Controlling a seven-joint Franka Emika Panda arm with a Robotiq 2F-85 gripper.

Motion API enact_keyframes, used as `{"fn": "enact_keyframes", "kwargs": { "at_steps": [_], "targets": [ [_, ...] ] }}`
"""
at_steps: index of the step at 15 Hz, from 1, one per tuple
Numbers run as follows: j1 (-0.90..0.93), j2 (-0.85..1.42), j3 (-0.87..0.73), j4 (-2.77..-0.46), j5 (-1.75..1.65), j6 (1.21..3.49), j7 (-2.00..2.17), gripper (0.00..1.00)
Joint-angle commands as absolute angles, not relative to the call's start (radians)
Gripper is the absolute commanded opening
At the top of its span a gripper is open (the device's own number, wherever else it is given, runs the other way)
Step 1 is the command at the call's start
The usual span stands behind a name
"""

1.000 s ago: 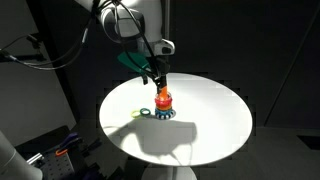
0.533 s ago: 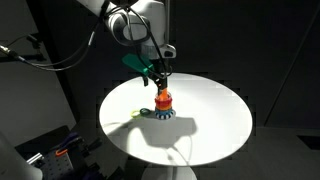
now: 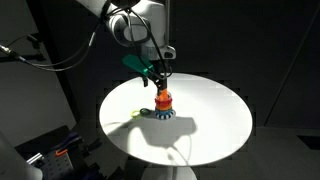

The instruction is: Take the clear ring off the stack and put it on the table

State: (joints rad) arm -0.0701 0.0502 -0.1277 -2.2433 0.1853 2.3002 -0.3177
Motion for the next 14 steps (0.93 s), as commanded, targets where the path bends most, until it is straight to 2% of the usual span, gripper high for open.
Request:
{"fn": "enact_keyframes", "kwargs": {
  "at_steps": [1, 14],
  "targets": [
    [-0.084, 0.060, -0.112, -2.241, 0.173, 2.321, -0.299, 1.00],
    [-0.078, 0.111, -0.086, -2.263, 0.126, 2.495, -0.273, 1.00]
  ]
}}
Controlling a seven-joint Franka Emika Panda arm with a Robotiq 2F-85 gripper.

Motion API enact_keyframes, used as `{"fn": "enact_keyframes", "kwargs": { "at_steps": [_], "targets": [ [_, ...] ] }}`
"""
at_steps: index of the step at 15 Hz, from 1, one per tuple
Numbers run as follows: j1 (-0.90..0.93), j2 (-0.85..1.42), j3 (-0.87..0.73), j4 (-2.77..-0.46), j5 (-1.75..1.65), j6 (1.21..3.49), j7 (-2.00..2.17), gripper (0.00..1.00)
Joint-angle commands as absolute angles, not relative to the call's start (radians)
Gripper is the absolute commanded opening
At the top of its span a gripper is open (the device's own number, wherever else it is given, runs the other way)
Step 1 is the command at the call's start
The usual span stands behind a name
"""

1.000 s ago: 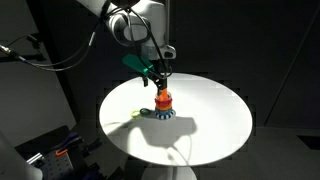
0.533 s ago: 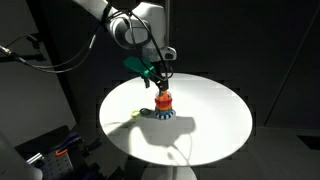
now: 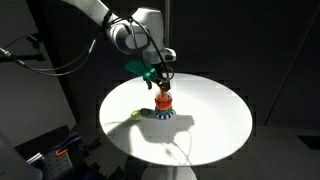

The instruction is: Take the clear ring off the stack and put it on the table

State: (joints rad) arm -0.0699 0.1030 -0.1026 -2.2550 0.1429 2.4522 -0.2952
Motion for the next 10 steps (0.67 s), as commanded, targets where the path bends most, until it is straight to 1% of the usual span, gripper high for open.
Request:
{"fn": "enact_keyframes", "kwargs": {
  "at_steps": [1, 10],
  "targets": [
    [-0.078, 0.116, -0.084, -2.264, 0.122, 2.506, -0.270, 1.00],
    [-0.084, 0.170, -0.078, -2.262, 0.099, 2.588, -0.259, 1.00]
  ]
}}
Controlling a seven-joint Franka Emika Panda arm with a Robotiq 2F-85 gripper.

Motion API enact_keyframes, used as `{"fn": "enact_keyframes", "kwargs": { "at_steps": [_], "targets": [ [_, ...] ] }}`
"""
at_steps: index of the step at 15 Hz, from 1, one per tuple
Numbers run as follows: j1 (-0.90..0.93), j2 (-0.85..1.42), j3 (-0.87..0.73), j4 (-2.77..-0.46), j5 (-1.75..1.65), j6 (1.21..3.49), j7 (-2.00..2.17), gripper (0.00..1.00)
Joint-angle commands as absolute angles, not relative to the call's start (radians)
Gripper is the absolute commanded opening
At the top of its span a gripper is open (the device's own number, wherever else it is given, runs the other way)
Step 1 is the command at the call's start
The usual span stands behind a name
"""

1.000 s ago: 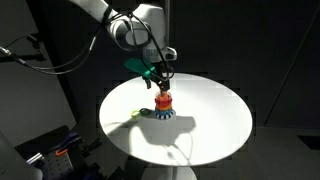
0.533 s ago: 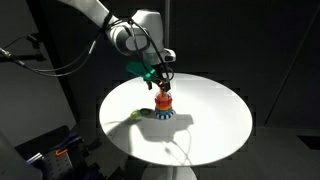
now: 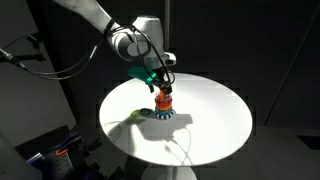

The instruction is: Take the clear ring off the stack and put it on the table

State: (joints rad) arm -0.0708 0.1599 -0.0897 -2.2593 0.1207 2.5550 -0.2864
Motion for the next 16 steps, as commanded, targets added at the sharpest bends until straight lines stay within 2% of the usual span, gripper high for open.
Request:
{"fn": "enact_keyframes", "kwargs": {
  "at_steps": [1, 16],
  "targets": [
    [-0.084, 0.176, -0.077, -2.260, 0.097, 2.598, -0.259, 1.00],
    [-0.089, 0.241, -0.043, -2.251, 0.097, 2.739, -0.280, 1.00]
  ]
}}
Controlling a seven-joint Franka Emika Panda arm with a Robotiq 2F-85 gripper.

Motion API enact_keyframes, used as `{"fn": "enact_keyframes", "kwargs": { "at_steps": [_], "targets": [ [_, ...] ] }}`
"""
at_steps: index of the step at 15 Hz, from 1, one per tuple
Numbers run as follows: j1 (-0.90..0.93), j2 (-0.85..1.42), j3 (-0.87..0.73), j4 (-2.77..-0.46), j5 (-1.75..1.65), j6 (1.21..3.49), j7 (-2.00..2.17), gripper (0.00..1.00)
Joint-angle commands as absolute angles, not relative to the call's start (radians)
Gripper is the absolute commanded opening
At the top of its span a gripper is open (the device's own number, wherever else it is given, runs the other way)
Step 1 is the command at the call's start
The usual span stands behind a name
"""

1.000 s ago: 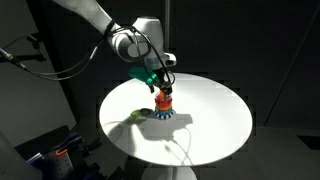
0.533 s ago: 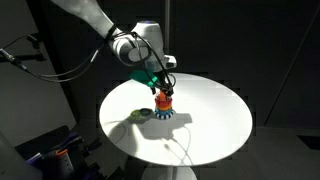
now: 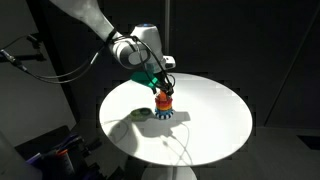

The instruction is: Take the clear ring off the stack and put it on the table

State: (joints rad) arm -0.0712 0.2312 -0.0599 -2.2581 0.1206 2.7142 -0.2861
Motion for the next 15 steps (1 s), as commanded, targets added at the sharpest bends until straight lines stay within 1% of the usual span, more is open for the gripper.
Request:
{"fn": "enact_keyframes", "kwargs": {
  "at_steps": [1, 7, 8, 9, 10, 15],
  "targets": [
    [-0.089, 0.244, -0.041, -2.251, 0.096, 2.745, -0.279, 1.00],
    [-0.086, 0.255, -0.044, -2.252, 0.066, 2.765, -0.271, 1.00],
    [-0.086, 0.256, -0.045, -2.252, 0.060, 2.767, -0.270, 0.75],
    [-0.086, 0.257, -0.045, -2.252, 0.053, 2.768, -0.268, 0.73],
    [-0.086, 0.256, -0.046, -2.252, 0.047, 2.771, -0.266, 0.68],
    [-0.072, 0.223, -0.063, -2.259, -0.010, 2.746, -0.225, 0.68]
  ]
}}
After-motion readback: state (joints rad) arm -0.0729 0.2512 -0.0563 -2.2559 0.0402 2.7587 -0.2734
